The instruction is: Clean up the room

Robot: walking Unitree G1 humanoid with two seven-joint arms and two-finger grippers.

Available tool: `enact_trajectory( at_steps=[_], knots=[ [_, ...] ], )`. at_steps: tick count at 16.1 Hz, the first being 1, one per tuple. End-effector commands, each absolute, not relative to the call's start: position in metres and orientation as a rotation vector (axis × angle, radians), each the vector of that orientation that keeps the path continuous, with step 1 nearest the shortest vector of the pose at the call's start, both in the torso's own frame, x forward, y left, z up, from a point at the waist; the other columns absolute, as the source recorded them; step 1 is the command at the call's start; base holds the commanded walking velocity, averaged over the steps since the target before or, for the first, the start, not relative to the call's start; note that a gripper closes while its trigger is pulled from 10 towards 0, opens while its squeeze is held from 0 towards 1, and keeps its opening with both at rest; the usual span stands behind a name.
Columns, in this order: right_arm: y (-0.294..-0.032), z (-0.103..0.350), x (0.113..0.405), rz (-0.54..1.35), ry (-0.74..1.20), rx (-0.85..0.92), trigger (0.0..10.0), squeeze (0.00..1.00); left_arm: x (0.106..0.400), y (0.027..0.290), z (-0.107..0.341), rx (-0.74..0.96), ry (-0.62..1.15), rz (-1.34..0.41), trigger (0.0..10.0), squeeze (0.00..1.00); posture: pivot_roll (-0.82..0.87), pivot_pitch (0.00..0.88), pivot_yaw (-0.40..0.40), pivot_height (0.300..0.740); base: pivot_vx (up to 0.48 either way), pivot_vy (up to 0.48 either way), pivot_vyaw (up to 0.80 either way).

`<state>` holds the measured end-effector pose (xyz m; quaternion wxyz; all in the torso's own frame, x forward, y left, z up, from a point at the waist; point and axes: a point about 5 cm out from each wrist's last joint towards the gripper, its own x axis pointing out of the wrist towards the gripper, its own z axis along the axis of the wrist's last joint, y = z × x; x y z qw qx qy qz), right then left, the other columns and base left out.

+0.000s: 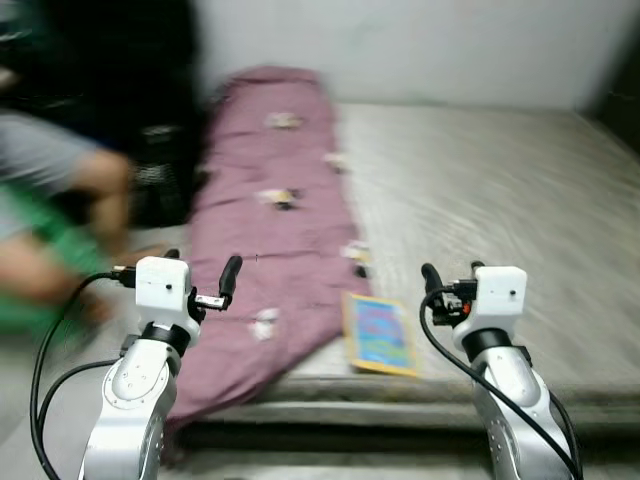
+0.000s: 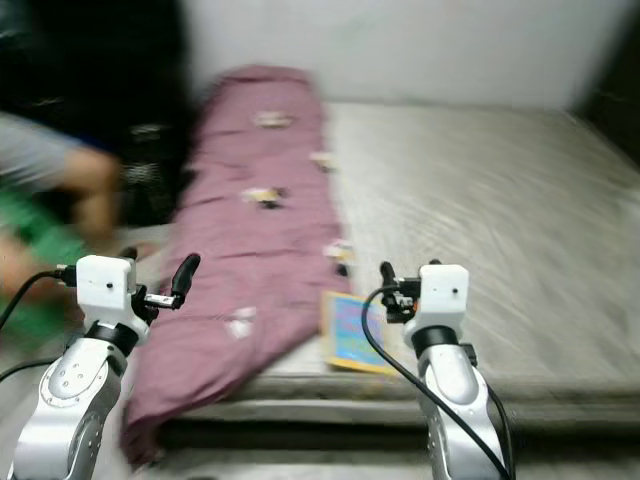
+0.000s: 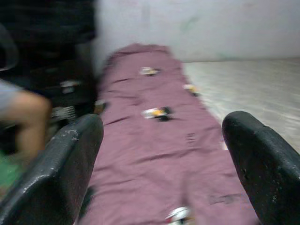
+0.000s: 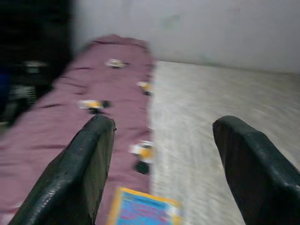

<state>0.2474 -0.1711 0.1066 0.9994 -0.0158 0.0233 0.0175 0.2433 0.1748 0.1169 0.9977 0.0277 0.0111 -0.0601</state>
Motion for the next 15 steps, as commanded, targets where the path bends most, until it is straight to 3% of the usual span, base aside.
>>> enact_trajectory(
  at_steps=[1, 3, 7, 15],
  knots=[
    [-0.1703, 0.1075, 0.2497, 0.046, 0.039, -0.038, 10.0, 0.0, 0.2437, 0.1751, 0.1162, 0.064, 0.025, -0.116, 10.0, 0.0, -0.04, 0.0, -0.051, 0.74, 0.0, 0.0, 0.8],
    [-0.1698, 0.1083, 0.2513, 0.05, 0.036, -0.036, 10.0, 0.0, 0.2448, 0.1746, 0.1165, 0.061, 0.023, -0.118, 10.0, 0.0, -0.04, 0.0, -0.054, 0.74, 0.0, 0.0, 0.8],
    [-0.17, 0.1074, 0.2518, 0.042, 0.04, -0.022, 10.0, 0.0, 0.2438, 0.1743, 0.1168, 0.05, 0.022, -0.129, 10.0, 0.0, -0.04, 0.0, -0.054, 0.74, 0.0, -0.214, 0.0],
    [-0.1706, 0.1073, 0.2522, 0.039, 0.042, -0.027, 10.0, 0.0, 0.2455, 0.1717, 0.1187, 0.044, 0.012, -0.14, 10.0, 0.0, -0.05, 0.0, -0.056, 0.74, 0.0, -0.446, 0.0]
  ],
)
